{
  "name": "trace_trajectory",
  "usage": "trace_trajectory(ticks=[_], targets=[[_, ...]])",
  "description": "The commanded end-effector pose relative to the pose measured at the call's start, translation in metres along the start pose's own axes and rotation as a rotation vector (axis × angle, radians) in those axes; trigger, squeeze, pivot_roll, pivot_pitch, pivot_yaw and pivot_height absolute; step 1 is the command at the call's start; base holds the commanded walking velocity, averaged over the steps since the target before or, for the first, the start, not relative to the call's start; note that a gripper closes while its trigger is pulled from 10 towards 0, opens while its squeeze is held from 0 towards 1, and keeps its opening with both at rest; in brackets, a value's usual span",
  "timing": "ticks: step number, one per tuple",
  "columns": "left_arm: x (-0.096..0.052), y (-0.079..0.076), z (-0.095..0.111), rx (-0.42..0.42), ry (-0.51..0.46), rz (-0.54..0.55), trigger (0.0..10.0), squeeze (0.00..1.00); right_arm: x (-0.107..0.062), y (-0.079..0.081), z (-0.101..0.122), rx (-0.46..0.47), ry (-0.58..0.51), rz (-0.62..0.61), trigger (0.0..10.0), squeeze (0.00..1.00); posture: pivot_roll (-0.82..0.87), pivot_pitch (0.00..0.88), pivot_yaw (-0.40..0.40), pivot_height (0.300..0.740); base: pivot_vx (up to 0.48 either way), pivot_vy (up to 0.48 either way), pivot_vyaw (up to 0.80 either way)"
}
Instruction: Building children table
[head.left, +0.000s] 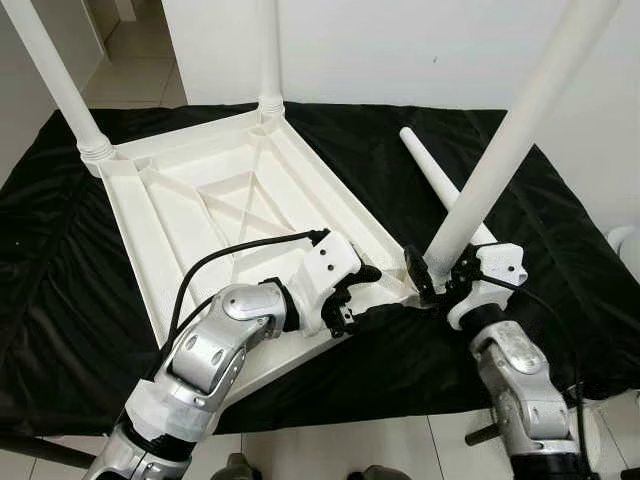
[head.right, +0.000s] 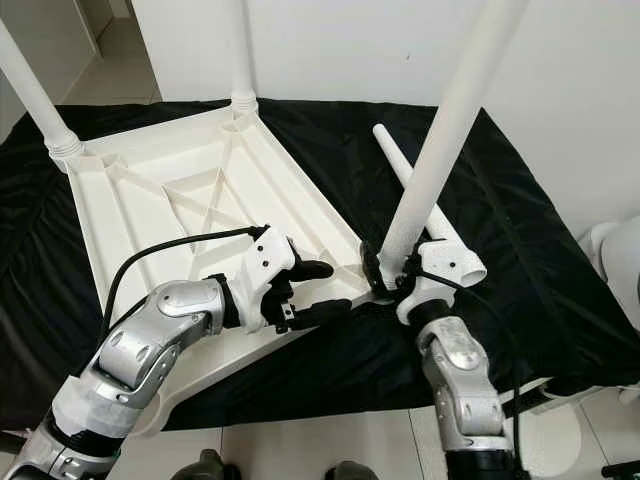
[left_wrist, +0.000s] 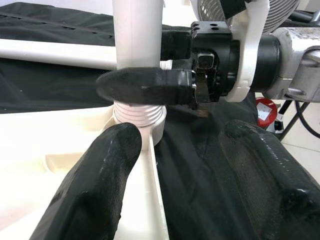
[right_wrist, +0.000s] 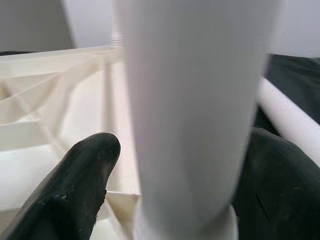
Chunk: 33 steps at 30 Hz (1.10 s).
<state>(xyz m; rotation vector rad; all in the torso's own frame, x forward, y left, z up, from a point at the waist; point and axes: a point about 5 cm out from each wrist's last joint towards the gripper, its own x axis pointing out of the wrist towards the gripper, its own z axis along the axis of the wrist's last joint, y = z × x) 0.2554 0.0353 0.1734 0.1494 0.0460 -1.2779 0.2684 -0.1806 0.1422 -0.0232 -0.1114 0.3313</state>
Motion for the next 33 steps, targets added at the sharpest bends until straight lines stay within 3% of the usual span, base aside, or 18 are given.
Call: trace_trajectory(ticks=[1,3,12,13,14,16,17,26,27,28,29,32,33], targets=[[-0.001,0.004,0.001,0.016,0.001,0.049,10.0,0.0,0.003,-0.002,0.001,-0.007,-0.003,0.045,10.0,0.0,-0.02,0.0,-0.005,0.74,0.0,0.0,0.0],[0.0,0.004,0.002,0.019,-0.002,0.047,10.0,0.0,0.011,-0.006,0.0,-0.044,0.031,0.143,10.0,0.0,-0.02,0.0,-0.004,0.74,0.0,0.0,0.0],[0.001,0.005,0.003,0.023,-0.003,0.047,10.0,0.0,0.022,-0.017,0.0,-0.092,0.062,0.229,10.0,0.0,-0.01,0.0,-0.003,0.74,0.0,0.0,0.0],[0.0,0.005,0.003,0.023,-0.003,0.046,10.0,0.0,0.023,-0.019,-0.001,-0.1,0.072,0.247,4.6,0.0,-0.01,0.0,-0.004,0.74,0.0,0.0,0.0],[0.0,0.005,0.003,0.023,-0.004,0.045,10.0,0.0,0.023,-0.02,-0.001,-0.102,0.079,0.256,2.2,0.0,-0.01,0.0,-0.006,0.74,0.0,0.0,0.0],[0.0,0.004,0.003,0.022,-0.004,0.045,10.0,0.0,0.024,-0.021,-0.002,-0.103,0.082,0.264,2.2,0.0,-0.01,0.0,-0.006,0.74,0.0,0.0,0.0],[0.0,0.004,0.002,0.023,-0.002,0.044,10.0,0.0,0.023,-0.021,-0.004,-0.097,0.092,0.279,0.0,0.0,-0.01,0.0,-0.007,0.74,0.0,0.0,0.0],[0.0,0.004,0.0,0.027,0.012,0.045,10.0,0.0,0.011,-0.027,-0.013,-0.064,0.126,0.253,0.0,0.0,-0.02,0.015,-0.009,0.74,0.0,0.0,0.0],[0.0,0.004,0.0,0.027,0.011,0.045,10.0,0.0,0.011,-0.028,-0.014,-0.058,0.123,0.238,3.1,0.0,-0.02,0.015,-0.009,0.74,0.0,0.0,0.0],[0.0,0.004,0.0,0.027,0.011,0.045,10.0,0.0,0.011,-0.028,-0.014,-0.058,0.123,0.238,3.1,0.0,-0.02,0.015,-0.009,0.74,0.0,0.0,0.0],[0.0,0.004,0.0,0.027,0.011,0.046,10.0,0.0,0.011,-0.028,-0.014,-0.045,0.119,0.223,10.0,0.0,-0.02,0.016,-0.009,0.74,0.0,0.0,0.0],[0.0,0.004,0.0,0.026,0.011,0.047,10.0,0.0,0.011,-0.027,-0.013,-0.026,0.108,0.195,10.0,0.0,-0.02,0.016,-0.009,0.74,0.0,0.0,0.0],[0.0,0.004,0.0,0.026,0.01,0.047,10.0,0.0,0.012,-0.026,-0.014,-0.012,0.115,0.128,10.0,0.0,-0.02,0.019,-0.009,0.74,0.0,0.0,0.0]])
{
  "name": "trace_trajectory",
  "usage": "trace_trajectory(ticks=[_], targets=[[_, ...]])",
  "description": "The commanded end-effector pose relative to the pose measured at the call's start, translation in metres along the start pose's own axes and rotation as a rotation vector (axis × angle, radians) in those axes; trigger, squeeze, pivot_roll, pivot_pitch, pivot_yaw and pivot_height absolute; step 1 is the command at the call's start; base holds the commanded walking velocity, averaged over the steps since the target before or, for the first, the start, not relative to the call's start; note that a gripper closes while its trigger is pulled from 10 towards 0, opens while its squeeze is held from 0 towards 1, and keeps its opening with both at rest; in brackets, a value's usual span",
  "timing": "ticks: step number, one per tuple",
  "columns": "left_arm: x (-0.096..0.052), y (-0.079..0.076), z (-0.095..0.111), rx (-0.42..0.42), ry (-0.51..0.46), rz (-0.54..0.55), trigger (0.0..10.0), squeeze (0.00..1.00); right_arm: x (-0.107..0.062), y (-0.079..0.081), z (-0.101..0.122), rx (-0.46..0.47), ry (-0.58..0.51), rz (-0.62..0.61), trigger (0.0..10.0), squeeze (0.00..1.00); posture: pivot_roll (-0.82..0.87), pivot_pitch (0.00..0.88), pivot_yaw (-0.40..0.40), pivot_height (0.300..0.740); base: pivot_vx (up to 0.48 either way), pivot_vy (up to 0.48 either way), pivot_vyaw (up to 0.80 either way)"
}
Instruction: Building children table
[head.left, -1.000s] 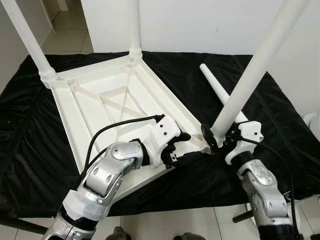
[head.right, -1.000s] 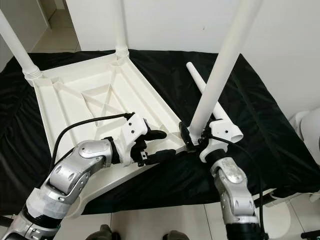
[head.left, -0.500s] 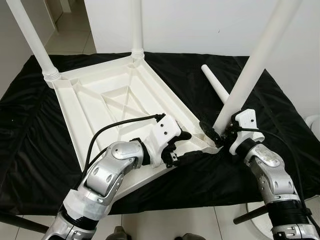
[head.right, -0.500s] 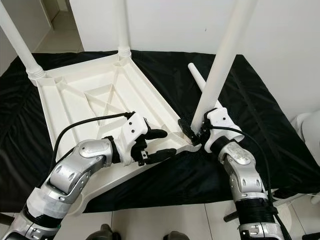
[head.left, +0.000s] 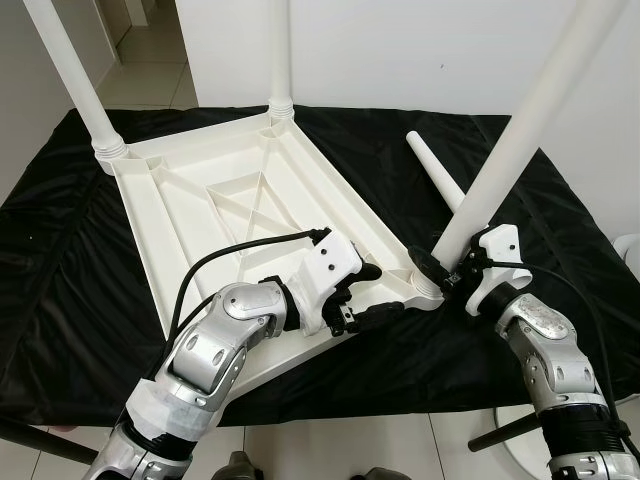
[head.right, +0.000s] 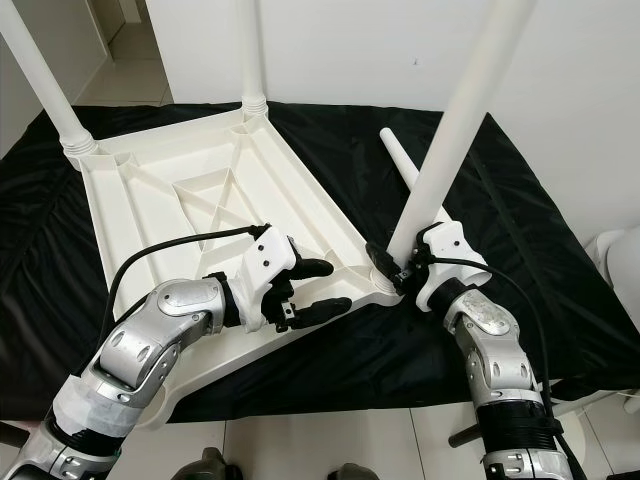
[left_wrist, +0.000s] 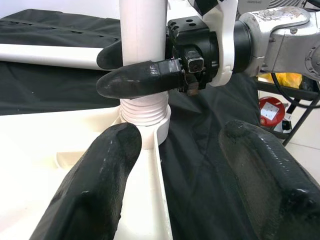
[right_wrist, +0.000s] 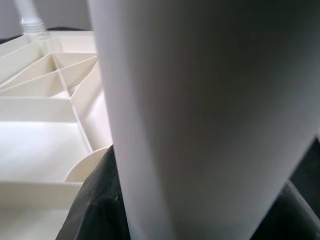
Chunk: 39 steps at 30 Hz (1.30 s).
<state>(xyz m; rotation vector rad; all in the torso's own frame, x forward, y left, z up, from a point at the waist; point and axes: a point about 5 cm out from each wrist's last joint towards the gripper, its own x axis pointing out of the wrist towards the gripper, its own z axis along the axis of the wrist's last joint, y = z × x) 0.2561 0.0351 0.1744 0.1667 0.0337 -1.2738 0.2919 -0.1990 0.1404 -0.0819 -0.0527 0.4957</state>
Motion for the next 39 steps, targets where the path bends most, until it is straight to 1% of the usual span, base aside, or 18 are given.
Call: trace_trajectory(ticks=[1,3,6,8,10,13,14,15,16,17,18,20,23,28,29,30,31,39], targets=[[0.0,0.003,-0.001,0.007,0.01,0.042,10.0,0.0,-0.003,0.0,-0.01,0.033,0.049,-0.038,10.0,0.0,-0.02,0.019,-0.009,0.74,0.0,0.0,0.0],[-0.001,0.003,0.0,0.006,0.009,0.042,10.0,0.0,-0.001,0.005,-0.013,0.066,0.06,-0.155,10.0,0.0,-0.02,0.022,-0.011,0.74,0.0,0.0,0.0],[-0.001,0.003,0.0,0.003,0.008,0.043,10.0,0.0,0.0,0.01,-0.012,0.08,0.053,-0.176,10.0,0.0,-0.02,0.024,-0.008,0.74,0.0,0.0,0.0],[-0.002,0.003,-0.001,0.001,0.009,0.042,10.0,0.0,0.006,0.022,-0.011,0.123,0.04,-0.284,10.0,0.0,-0.02,0.027,-0.008,0.74,0.0,0.0,0.0],[-0.002,0.003,-0.001,0.001,0.009,0.042,10.0,0.0,0.006,0.022,-0.011,0.123,0.04,-0.284,10.0,0.0,-0.02,0.027,-0.008,0.74,0.0,0.0,0.0],[-0.002,0.002,-0.001,0.0,0.01,0.039,10.0,0.0,0.01,0.029,-0.012,0.162,0.054,-0.422,10.0,0.0,-0.03,0.029,-0.006,0.74,0.0,0.0,0.0],[-0.002,0.002,-0.001,0.0,0.01,0.039,10.0,0.0,0.01,0.029,-0.012,0.162,0.054,-0.422,10.0,0.0,-0.03,0.029,-0.006,0.74,0.0,0.0,0.0],[-0.001,0.003,-0.001,-0.001,0.008,0.04,10.0,0.0,0.013,0.035,-0.012,0.174,0.062,-0.519,10.0,0.0,-0.03,0.033,-0.007,0.74,0.0,0.0,0.0],[-0.001,0.003,-0.001,-0.001,0.008,0.04,10.0,0.0,0.013,0.035,-0.012,0.174,0.062,-0.519,10.0,0.0,-0.03,0.033,-0.007,0.74,0.0,0.0,0.0],[0.0,0.003,0.0,-0.001,0.005,0.042,10.0,0.0,0.015,0.043,-0.012,0.174,0.067,-0.611,10.0,0.0,-0.03,0.034,-0.004,0.74,0.0,0.0,0.0],[0.0,0.003,0.0,-0.001,0.005,0.042,10.0,0.0,0.015,0.043,-0.012,0.174,0.067,-0.611,10.0,0.0,-0.03,0.034,-0.004,0.74,0.0,0.0,0.0],[0.0,0.002,0.0,-0.001,0.001,0.043,10.0,0.0,0.018,0.057,-0.01,0.204,0.065,-0.701,10.0,0.0,-0.02,0.035,-0.004,0.74,0.0,0.0,0.0],[-0.001,0.002,0.0,0.0,0.002,0.042,10.0,0.0,0.023,0.066,-0.01,0.245,0.068,-0.7,10.0,0.0,-0.02,0.035,0.001,0.74,0.0,0.0,0.0],[-0.001,0.002,0.0,0.001,0.004,0.041,10.0,0.0,0.025,0.067,-0.003,0.236,0.038,-0.693,10.0,0.0,-0.03,0.035,0.006,0.74,0.0,0.0,0.0],[-0.001,0.003,0.0,0.001,0.004,0.039,10.0,0.0,0.024,0.066,0.001,0.241,0.012,-0.68,10.0,0.18,-0.04,0.033,0.008,0.74,0.0,0.0,0.0],[-0.001,0.003,0.0,0.001,0.004,0.039,10.0,0.0,0.024,0.066,0.001,0.241,0.012,-0.68,10.0,0.18,-0.04,0.033,0.008,0.74,0.0,0.0,0.0],[0.0,0.003,0.0,0.003,0.005,0.036,10.0,0.0,0.023,0.064,0.006,0.23,-0.014,-0.673,10.0,1.0,-0.04,0.031,0.012,0.74,0.0,0.0,0.0],[0.001,0.004,0.0,0.005,0.004,0.032,10.0,0.0,0.012,0.057,0.018,0.204,-0.112,-0.612,10.0,1.0,-0.04,0.024,0.006,0.74,0.0,0.0,0.0]])
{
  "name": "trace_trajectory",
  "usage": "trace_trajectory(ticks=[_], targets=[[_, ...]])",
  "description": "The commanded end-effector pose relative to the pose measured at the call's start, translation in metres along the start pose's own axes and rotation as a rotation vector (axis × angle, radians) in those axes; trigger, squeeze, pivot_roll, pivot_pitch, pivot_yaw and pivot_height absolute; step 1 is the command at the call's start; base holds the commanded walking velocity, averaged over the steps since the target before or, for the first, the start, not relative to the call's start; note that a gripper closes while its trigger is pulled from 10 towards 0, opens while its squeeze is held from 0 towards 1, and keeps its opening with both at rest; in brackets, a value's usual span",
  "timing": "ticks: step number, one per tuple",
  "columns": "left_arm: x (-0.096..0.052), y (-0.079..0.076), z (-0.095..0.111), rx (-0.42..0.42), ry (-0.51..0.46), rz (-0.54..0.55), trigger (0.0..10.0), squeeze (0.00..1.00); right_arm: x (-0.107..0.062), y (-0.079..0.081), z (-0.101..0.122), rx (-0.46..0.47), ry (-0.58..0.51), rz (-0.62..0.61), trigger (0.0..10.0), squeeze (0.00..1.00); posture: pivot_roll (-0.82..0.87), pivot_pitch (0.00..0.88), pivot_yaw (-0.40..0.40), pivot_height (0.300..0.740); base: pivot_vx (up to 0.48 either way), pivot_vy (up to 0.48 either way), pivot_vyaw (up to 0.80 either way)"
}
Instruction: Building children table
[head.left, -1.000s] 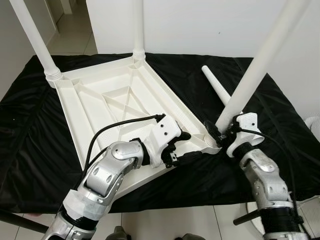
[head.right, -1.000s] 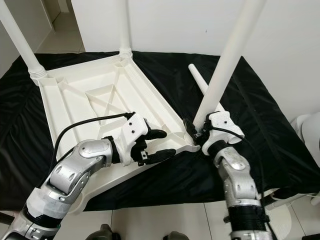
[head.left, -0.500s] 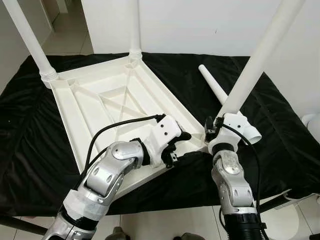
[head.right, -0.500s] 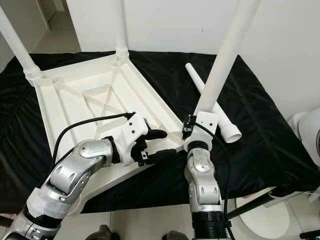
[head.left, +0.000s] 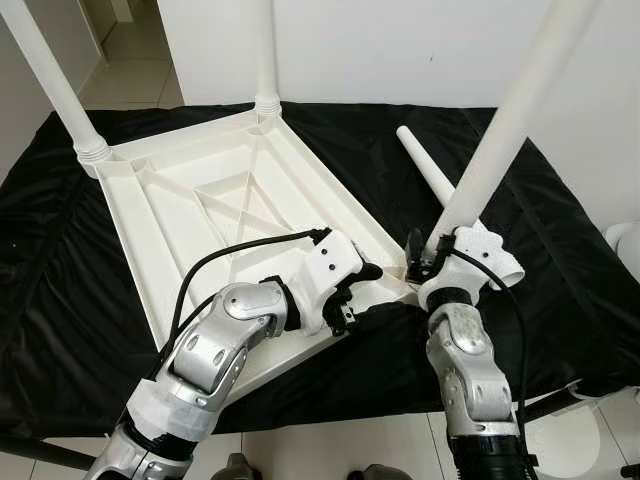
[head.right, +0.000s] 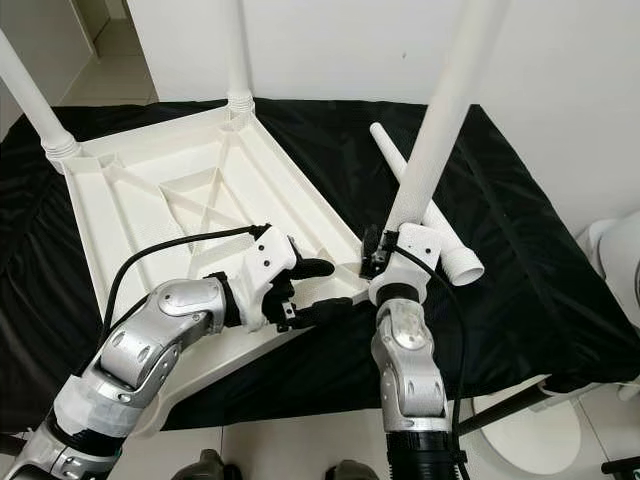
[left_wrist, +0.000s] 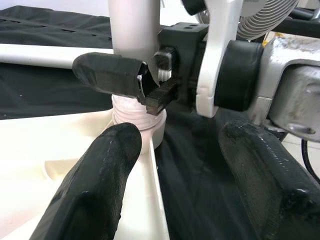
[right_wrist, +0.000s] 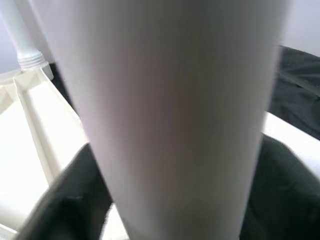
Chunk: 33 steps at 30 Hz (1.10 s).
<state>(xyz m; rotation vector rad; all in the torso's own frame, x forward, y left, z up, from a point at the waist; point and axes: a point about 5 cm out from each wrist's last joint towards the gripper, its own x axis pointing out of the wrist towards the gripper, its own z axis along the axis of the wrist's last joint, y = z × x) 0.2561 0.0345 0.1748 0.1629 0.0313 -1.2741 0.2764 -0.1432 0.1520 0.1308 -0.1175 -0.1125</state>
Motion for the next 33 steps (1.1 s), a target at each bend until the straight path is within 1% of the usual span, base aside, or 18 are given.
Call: trace_trajectory(ticks=[1,2,3,4,5,7,10,12,13,15,22,23,24,27,28,29,30,33], targets=[[0.001,0.004,0.0,0.007,0.008,0.032,10.0,0.0,-0.002,0.001,0.001,0.03,-0.012,0.003,10.0,1.0,-0.04,0.024,0.006,0.74,0.0,0.0,0.0],[0.001,0.004,0.0,0.007,0.006,0.033,10.0,0.0,-0.004,-0.003,0.002,0.018,-0.014,0.034,10.0,1.0,-0.04,0.018,0.004,0.74,0.0,0.0,0.0],[0.001,0.004,0.001,0.01,0.005,0.034,10.0,0.0,-0.006,-0.009,0.002,-0.002,-0.007,0.1,10.0,0.0,-0.04,0.013,0.0,0.74,0.0,0.0,0.0],[0.001,0.004,0.001,0.01,0.005,0.034,10.0,0.0,-0.006,-0.009,0.002,-0.002,-0.007,0.1,10.0,0.0,-0.04,0.013,0.0,0.74,0.0,0.0,0.0],[0.001,0.005,0.001,0.01,0.003,0.034,10.0,0.0,-0.007,-0.014,0.001,-0.013,0.008,0.155,10.0,0.0,-0.03,0.009,-0.002,0.74,0.0,0.0,0.0],[0.001,0.005,0.001,0.01,0.003,0.034,10.0,0.0,-0.007,-0.014,0.001,-0.013,0.008,0.155,10.0,0.0,-0.03,0.009,-0.002,0.74,0.0,0.0,0.0],[0.0,0.006,-0.002,0.017,0.012,0.039,10.0,0.0,-0.009,-0.025,-0.001,-0.051,0.029,0.256,10.0,0.0,-0.03,0.002,-0.004,0.74,0.0,0.0,0.0],[0.0,0.006,-0.002,0.017,0.012,0.039,10.0,0.0,-0.009,-0.025,-0.001,-0.051,0.029,0.256,10.0,0.0,-0.03,0.002,-0.004,0.74,0.0,0.0,0.0],[0.0,0.006,-0.007,0.045,0.027,0.045,10.0,0.0,-0.008,-0.032,-0.002,-0.104,0.039,0.322,10.0,0.0,-0.03,0.0,-0.004,0.74,0.0,0.0,0.0],[0.0,0.005,-0.013,0.066,0.036,0.051,10.0,0.0,-0.006,-0.041,-0.003,-0.141,0.054,0.423,10.0,0.0,-0.02,0.0,-0.007,0.74,0.0,0.0,0.0],[0.003,0.004,-0.016,0.075,0.037,0.051,10.0,0.0,0.002,-0.047,-0.01,-0.212,0.102,0.526,10.0,0.0,-0.02,0.0,-0.007,0.74,0.0,0.0,0.0],[0.003,0.004,-0.016,0.086,0.042,0.05,10.0,0.0,0.005,-0.049,-0.01,-0.226,0.111,0.544,5.6,0.0,-0.02,0.0,-0.005,0.74,0.0,0.0,0.0],[0.003,0.004,-0.016,0.094,0.045,0.049,10.0,0.0,0.009,-0.05,-0.011,-0.245,0.117,0.564,3.4,0.0,-0.01,0.0,-0.005,0.74,0.0,0.0,0.0],[0.003,0.004,-0.016,0.1,0.047,0.048,10.0,0.0,0.012,-0.051,-0.01,-0.257,0.121,0.581,3.4,0.0,-0.01,0.0,-0.005,0.74,0.0,0.0,0.0],[0.003,0.004,-0.016,0.112,0.05,0.046,10.0,0.0,0.016,-0.051,-0.01,-0.265,0.126,0.6,2.6,0.0,-0.01,0.0,-0.005,0.74,0.0,0.0,0.0],[0.003,0.004,-0.016,0.112,0.05,0.046,10.0,0.0,0.016,-0.051,-0.01,-0.265,0.126,0.6,2.6,0.0,-0.01,0.0,-0.005,0.74,0.0,0.0,0.0],[0.003,0.004,-0.017,0.122,0.051,0.044,10.0,0.0,0.019,-0.051,-0.01,-0.267,0.126,0.622,4.2,0.0,-0.01,0.0,-0.005,0.74,0.0,0.0,0.0],[0.003,0.004,-0.017,0.13,0.052,0.043,10.0,0.0,0.021,-0.051,-0.01,-0.273,0.127,0.636,3.8,0.0,-0.01,0.0,-0.005,0.74,0.0,0.0,0.0]])
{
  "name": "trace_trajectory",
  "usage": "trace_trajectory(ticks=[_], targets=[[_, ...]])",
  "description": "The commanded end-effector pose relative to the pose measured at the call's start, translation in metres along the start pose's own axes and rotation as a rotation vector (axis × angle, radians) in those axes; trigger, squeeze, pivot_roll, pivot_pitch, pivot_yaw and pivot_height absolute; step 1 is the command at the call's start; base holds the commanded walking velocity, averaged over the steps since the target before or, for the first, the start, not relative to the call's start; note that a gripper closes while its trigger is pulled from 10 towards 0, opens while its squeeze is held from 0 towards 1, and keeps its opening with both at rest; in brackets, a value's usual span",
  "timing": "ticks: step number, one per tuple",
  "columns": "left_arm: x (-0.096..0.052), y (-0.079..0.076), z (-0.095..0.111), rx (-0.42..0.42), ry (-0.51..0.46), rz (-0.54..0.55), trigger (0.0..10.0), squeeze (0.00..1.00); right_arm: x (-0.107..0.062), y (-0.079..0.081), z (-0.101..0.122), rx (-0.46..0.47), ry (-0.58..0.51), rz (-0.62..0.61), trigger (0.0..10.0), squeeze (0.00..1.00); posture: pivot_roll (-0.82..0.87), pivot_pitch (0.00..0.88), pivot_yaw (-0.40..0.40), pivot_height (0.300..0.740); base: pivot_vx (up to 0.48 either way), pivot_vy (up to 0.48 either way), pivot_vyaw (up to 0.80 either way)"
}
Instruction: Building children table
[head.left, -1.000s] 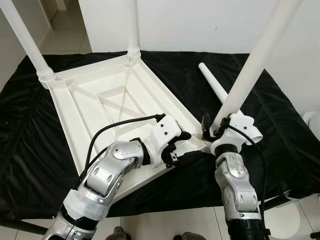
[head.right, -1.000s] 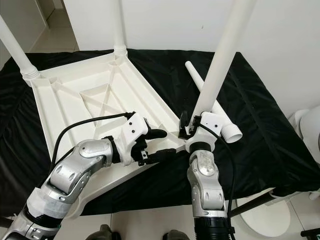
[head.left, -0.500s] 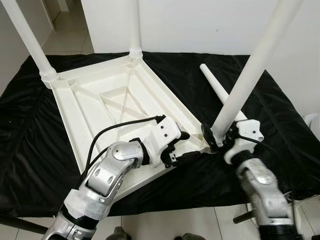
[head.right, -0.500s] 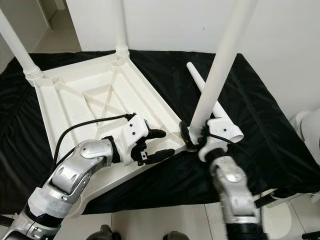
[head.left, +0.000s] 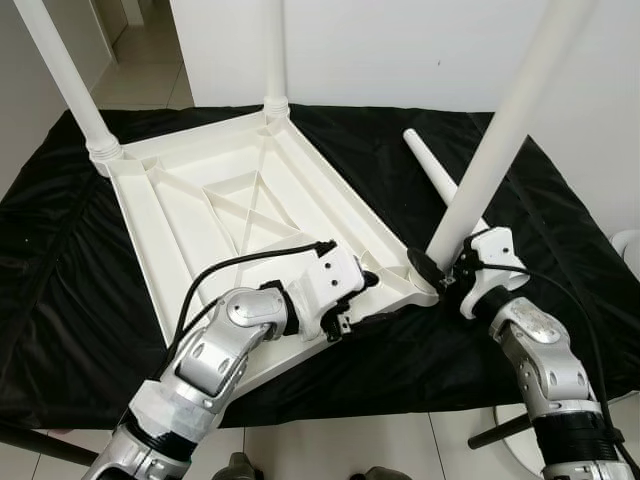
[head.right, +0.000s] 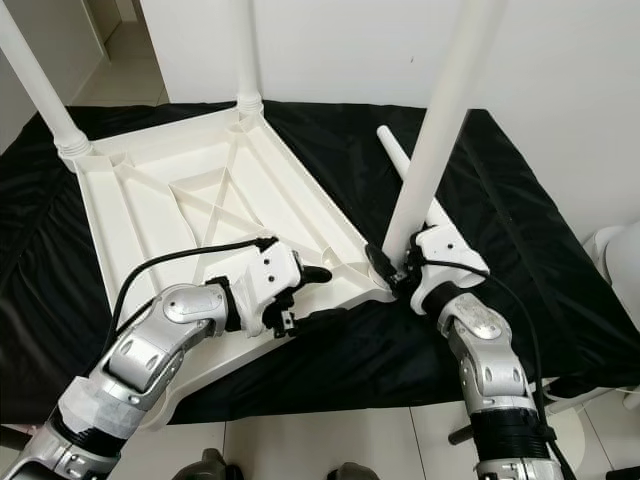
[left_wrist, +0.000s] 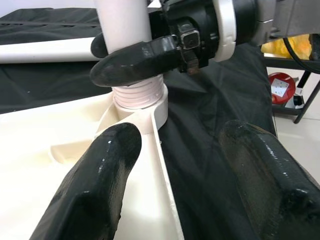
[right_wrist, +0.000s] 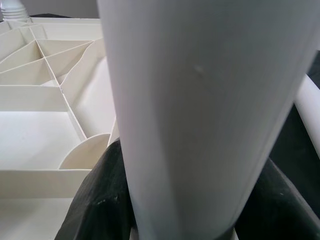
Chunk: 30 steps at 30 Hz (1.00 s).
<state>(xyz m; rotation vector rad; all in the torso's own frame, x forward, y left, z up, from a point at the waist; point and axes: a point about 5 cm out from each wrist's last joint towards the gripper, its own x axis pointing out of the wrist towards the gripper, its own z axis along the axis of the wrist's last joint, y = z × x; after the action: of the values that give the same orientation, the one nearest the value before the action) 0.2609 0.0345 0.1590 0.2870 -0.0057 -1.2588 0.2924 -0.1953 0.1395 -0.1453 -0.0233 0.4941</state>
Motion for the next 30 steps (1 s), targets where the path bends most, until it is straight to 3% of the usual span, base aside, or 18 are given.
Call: trace_trajectory(ticks=[1,2,3,4,5,8,9,16,23,27,30], targets=[[0.0,0.001,-0.001,0.016,0.011,0.028,10.0,0.0,0.001,0.0,-0.002,-0.026,0.017,0.02,3.8,0.0,-0.01,0.0,-0.005,0.74,0.0,0.0,0.0],[0.0,0.0,-0.002,0.023,0.01,0.027,10.0,0.0,0.003,-0.001,-0.002,-0.029,0.019,0.039,2.9,0.0,0.0,0.0,-0.006,0.74,0.0,0.0,0.0],[0.001,0.0,-0.001,0.026,0.008,0.027,10.0,0.0,0.004,-0.002,-0.003,-0.031,0.019,0.049,1.3,0.0,0.0,0.0,-0.009,0.74,0.0,0.0,0.0],[0.001,0.0,-0.001,0.026,0.008,0.027,10.0,0.0,0.004,-0.002,-0.003,-0.031,0.019,0.049,1.3,0.0,0.0,0.0,-0.009,0.74,0.0,0.0,0.0],[0.0,-0.001,-0.001,0.028,0.008,0.027,10.0,0.0,0.004,-0.001,-0.005,-0.024,0.022,0.054,0.0,0.0,0.0,0.0,-0.009,0.74,0.0,0.0,0.0],[0.0,-0.001,-0.001,0.028,0.008,0.029,10.0,0.0,0.003,0.001,-0.007,-0.006,0.026,0.055,0.0,0.0,0.0,0.0,-0.011,0.74,0.0,0.0,0.0],[0.0,-0.001,-0.001,0.027,0.01,0.032,10.0,0.0,0.001,0.005,-0.013,0.026,0.046,0.013,10.0,0.0,0.0,0.0,-0.01,0.74,0.0,0.0,0.0],[0.0,-0.001,-0.001,0.026,0.01,0.032,10.0,0.0,0.0,0.007,-0.016,0.066,0.056,-0.043,10.0,0.0,-0.01,0.0,-0.008,0.74,0.0,0.0,0.0],[0.0,-0.001,-0.002,0.024,0.011,0.03,10.0,0.0,0.007,0.021,-0.014,0.207,0.057,-0.364,10.0,0.0,-0.02,0.009,-0.002,0.74,0.0,0.0,0.0],[0.0,-0.001,-0.003,0.023,0.012,0.033,10.0,0.0,0.009,0.025,-0.013,0.228,0.057,-0.44,10.0,0.0,-0.02,0.011,-0.002,0.74,0.0,0.0,0.0],[0.001,0.0,-0.003,0.023,0.013,0.036,10.0,0.0,0.011,0.034,-0.01,0.227,0.071,-0.572,10.0,0.0,-0.02,0.011,-0.004,0.74,0.0,0.0,0.0]])
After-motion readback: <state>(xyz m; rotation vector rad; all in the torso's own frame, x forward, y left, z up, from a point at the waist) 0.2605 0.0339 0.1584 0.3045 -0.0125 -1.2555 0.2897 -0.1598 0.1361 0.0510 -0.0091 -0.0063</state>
